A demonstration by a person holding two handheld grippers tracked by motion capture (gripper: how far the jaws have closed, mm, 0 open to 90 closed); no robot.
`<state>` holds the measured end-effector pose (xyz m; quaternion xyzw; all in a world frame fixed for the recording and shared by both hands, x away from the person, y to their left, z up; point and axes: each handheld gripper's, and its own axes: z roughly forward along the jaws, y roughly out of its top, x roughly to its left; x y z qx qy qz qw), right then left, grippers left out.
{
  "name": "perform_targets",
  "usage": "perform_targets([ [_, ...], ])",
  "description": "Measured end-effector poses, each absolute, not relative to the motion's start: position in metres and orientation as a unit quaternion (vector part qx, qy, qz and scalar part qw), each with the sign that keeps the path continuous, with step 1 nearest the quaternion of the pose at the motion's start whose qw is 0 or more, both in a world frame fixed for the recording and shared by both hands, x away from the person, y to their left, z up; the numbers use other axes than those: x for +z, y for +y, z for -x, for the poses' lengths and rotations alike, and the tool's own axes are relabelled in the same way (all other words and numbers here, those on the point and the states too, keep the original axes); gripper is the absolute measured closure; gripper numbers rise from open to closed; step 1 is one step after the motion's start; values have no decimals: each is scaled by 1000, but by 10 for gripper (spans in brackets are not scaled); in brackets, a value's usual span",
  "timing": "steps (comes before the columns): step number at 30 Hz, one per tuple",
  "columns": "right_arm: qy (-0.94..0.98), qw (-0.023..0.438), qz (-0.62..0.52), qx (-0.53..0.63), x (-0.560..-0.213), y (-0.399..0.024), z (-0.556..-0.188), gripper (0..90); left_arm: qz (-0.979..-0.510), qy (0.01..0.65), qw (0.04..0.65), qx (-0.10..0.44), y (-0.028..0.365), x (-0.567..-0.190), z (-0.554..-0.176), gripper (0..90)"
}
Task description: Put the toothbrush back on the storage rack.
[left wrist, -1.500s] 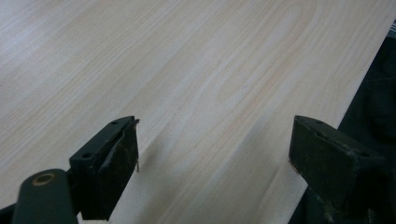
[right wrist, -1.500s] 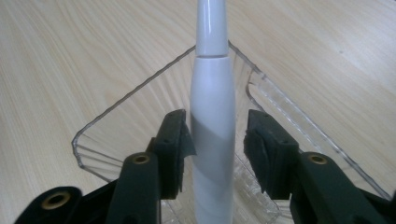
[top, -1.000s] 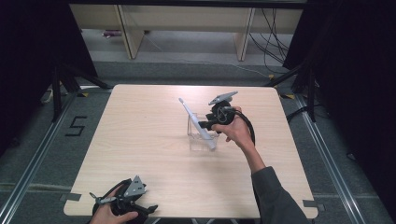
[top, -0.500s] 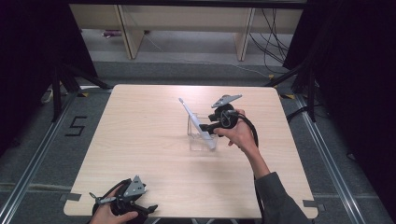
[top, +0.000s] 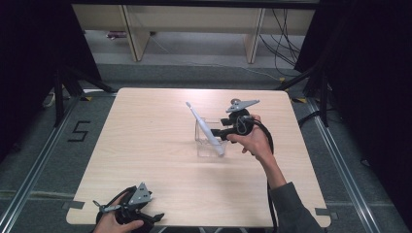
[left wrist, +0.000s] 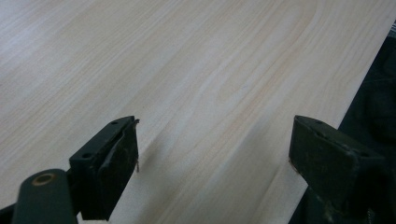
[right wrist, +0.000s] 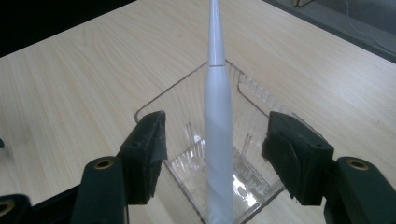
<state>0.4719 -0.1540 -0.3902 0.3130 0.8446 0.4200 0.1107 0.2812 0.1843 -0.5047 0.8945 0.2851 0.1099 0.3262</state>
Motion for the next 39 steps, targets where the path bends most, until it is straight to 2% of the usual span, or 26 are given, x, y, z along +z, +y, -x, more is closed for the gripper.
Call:
perform_targets([
  [21, 847, 124, -305, 418, -386, -169, -454, 369, -892, 289, 330, 111, 184, -504, -280, 152],
  [39, 845, 130, -324, 404, -387, -182, -438, 307, -892, 290, 330, 111, 184, -504, -280, 152],
])
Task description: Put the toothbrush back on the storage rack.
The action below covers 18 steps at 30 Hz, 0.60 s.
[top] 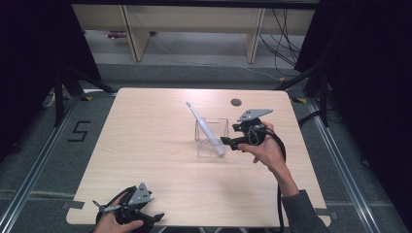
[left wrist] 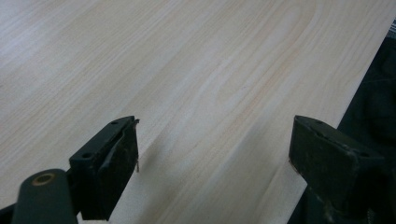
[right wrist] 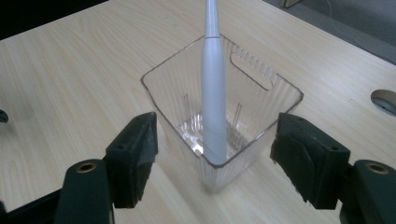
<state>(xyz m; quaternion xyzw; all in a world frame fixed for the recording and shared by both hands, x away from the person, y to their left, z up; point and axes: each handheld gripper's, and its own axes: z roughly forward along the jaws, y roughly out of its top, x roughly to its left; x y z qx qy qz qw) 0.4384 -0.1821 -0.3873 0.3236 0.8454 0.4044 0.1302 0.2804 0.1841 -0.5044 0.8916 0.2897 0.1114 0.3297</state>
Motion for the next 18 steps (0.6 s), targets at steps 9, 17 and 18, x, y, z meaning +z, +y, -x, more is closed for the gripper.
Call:
perform_targets([
  [9, 847, 135, -320, 403, -390, -187, -434, 288, -891, 290, 330, 111, 184, -504, -280, 152],
  [17, 845, 137, -324, 403, -393, -190, -430, 284, -891, 291, 331, 111, 184, -504, -280, 152],
  [18, 844, 136, -324, 404, -394, -190, -430, 284, -891, 290, 331, 112, 184, -504, -280, 152],
])
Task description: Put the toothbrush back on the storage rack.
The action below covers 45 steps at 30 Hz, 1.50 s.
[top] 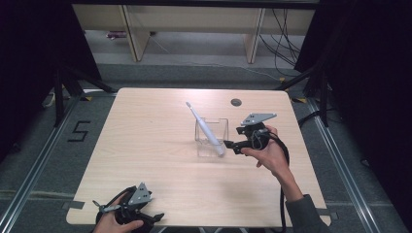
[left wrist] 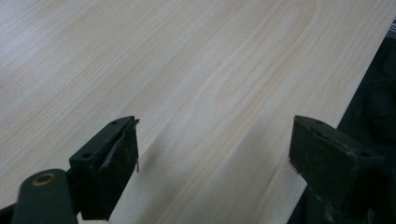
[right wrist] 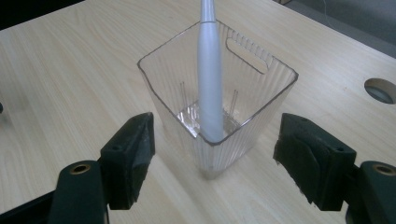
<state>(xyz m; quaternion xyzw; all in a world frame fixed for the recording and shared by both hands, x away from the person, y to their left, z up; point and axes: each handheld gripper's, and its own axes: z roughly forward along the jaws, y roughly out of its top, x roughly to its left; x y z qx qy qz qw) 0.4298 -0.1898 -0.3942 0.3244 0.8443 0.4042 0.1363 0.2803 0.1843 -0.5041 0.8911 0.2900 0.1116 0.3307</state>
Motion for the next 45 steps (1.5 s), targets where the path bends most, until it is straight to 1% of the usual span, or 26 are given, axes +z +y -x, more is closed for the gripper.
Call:
perform_targets([
  [3, 844, 134, -329, 402, -395, -191, -428, 283, -891, 290, 331, 112, 184, -504, -280, 152],
  [8, 847, 145, -317, 402, -399, -193, -426, 283, -891, 290, 331, 112, 184, -504, -280, 152],
  [10, 848, 135, -322, 400, -402, -193, -424, 282, -891, 289, 331, 112, 184, -504, -280, 151],
  [15, 850, 131, -320, 398, -409, -195, -420, 278, -893, 289, 328, 109, 185, -503, -281, 152],
  [17, 848, 141, -318, 399, -409, -197, -418, 276, -891, 289, 331, 110, 185, -504, -281, 152],
  [18, 845, 134, -327, 400, -411, -197, -416, 276, -892, 289, 329, 109, 185, -504, -281, 152],
  [21, 847, 137, -319, 402, -413, -200, -415, 273, -891, 290, 332, 111, 184, -504, -280, 152],
  [22, 846, 133, -327, 399, -413, -200, -412, 273, -891, 290, 332, 112, 184, -504, -280, 152],
  [23, 847, 145, -318, 400, -414, -202, -413, 273, -891, 290, 332, 112, 184, -504, -280, 152],
  [24, 846, 132, -332, 395, -414, -202, -411, 273, -891, 289, 332, 110, 185, -504, -281, 152],
  [28, 847, 138, -319, 402, -415, -203, -410, 272, -891, 290, 332, 112, 185, -504, -280, 151],
  [33, 847, 133, -327, 398, -416, -204, -404, 269, -891, 290, 331, 112, 185, -504, -280, 152],
  [39, 844, 145, -316, 408, -418, -207, -396, 260, -891, 291, 331, 113, 185, -504, -281, 152],
  [40, 845, 133, -319, 407, -419, -207, -395, 260, -891, 291, 330, 112, 185, -504, -280, 152],
  [42, 846, 141, -313, 408, -420, -208, -393, 259, -890, 293, 331, 112, 184, -505, -280, 152],
  [45, 846, 138, -314, 409, -421, -208, -391, 259, -888, 297, 332, 112, 184, -505, -280, 152],
])
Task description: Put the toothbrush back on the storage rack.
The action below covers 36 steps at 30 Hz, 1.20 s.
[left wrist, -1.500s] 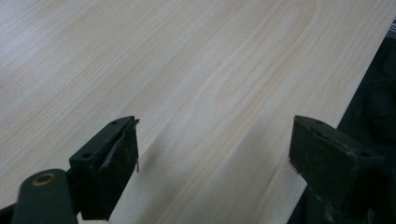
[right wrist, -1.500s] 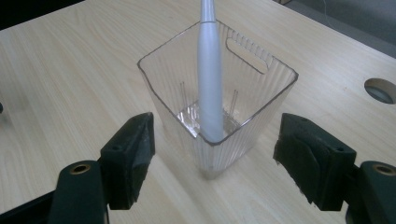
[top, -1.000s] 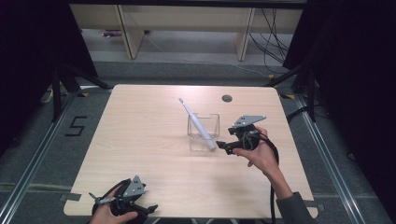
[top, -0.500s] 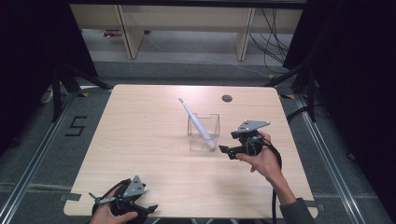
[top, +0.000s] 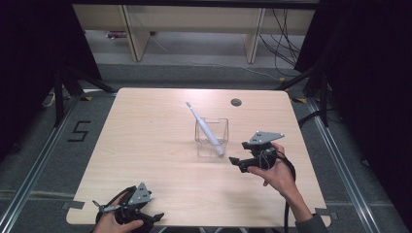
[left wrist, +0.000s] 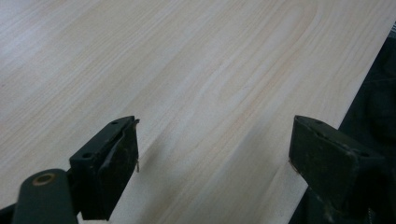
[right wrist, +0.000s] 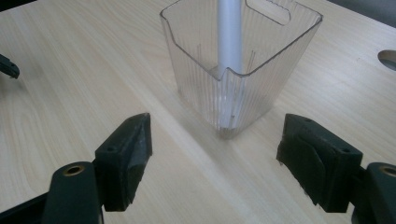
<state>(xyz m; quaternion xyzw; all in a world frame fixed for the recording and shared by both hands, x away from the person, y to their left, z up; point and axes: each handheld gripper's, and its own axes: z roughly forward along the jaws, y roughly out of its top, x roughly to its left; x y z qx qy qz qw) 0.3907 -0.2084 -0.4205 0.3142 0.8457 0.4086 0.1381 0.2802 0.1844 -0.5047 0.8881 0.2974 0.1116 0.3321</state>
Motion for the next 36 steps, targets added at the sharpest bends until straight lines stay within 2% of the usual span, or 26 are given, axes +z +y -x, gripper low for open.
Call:
perform_targets([
  [29, 848, 141, -317, 401, -442, -219, -373, 224, -890, 293, 330, 114, 185, -504, -281, 152],
  [36, 847, 127, -330, 397, -448, -223, -365, 218, -891, 294, 327, 115, 185, -505, -282, 152],
])
